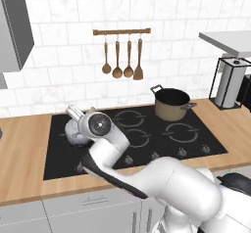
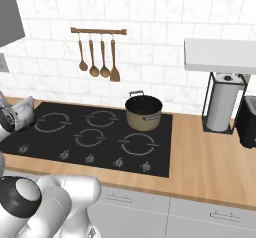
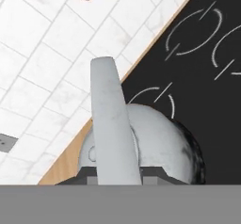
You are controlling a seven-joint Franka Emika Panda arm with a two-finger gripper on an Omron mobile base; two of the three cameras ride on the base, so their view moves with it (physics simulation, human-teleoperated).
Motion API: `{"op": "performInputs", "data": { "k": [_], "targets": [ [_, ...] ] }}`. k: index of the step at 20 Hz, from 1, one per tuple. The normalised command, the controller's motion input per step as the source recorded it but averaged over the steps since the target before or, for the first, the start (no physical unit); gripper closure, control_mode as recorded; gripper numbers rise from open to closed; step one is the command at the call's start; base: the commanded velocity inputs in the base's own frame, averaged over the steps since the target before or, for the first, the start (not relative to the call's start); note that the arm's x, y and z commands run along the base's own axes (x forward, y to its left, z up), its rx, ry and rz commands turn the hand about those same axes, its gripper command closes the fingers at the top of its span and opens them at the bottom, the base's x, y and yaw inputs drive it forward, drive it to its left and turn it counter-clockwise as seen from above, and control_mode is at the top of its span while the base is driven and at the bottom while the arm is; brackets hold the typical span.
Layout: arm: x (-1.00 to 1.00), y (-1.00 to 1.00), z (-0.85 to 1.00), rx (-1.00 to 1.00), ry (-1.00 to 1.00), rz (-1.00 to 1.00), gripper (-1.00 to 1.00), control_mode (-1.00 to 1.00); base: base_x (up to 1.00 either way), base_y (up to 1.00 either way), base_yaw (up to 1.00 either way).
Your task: Pick the kettle from the counter and place it on a stove burner. Then turn the burner on.
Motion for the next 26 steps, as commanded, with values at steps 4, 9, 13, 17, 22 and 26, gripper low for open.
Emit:
{"op": "performInputs", "data": {
  "k": [4, 9, 13, 17, 22, 26],
  "targets": [
    [0.17, -0.21, 0.21, 0.0, 0.03, -0.07, 1.0, -1.0, 0.0, 0.0, 0.0],
    [0.37, -0.05, 0.08, 0.0, 0.1, -0.02, 1.0, -1.0, 0.0, 0.0, 0.0],
    [0.44, 0.0, 0.0, 0.0, 0.14, -0.01, 1.0, -1.0, 0.0, 0.0, 0.0],
    [0.25, -0.16, -0.03, 0.0, 0.11, -0.05, 1.0, -1.0, 0.0, 0.0, 0.0],
    [0.12, -0.28, -0.12, -0.01, 0.04, -0.08, 1.0, -1.0, 0.0, 0.0, 0.0],
    [0.31, -0.15, -0.15, -0.02, 0.04, -0.06, 1.0, -1.0, 0.0, 0.0, 0.0]
  ]
}}
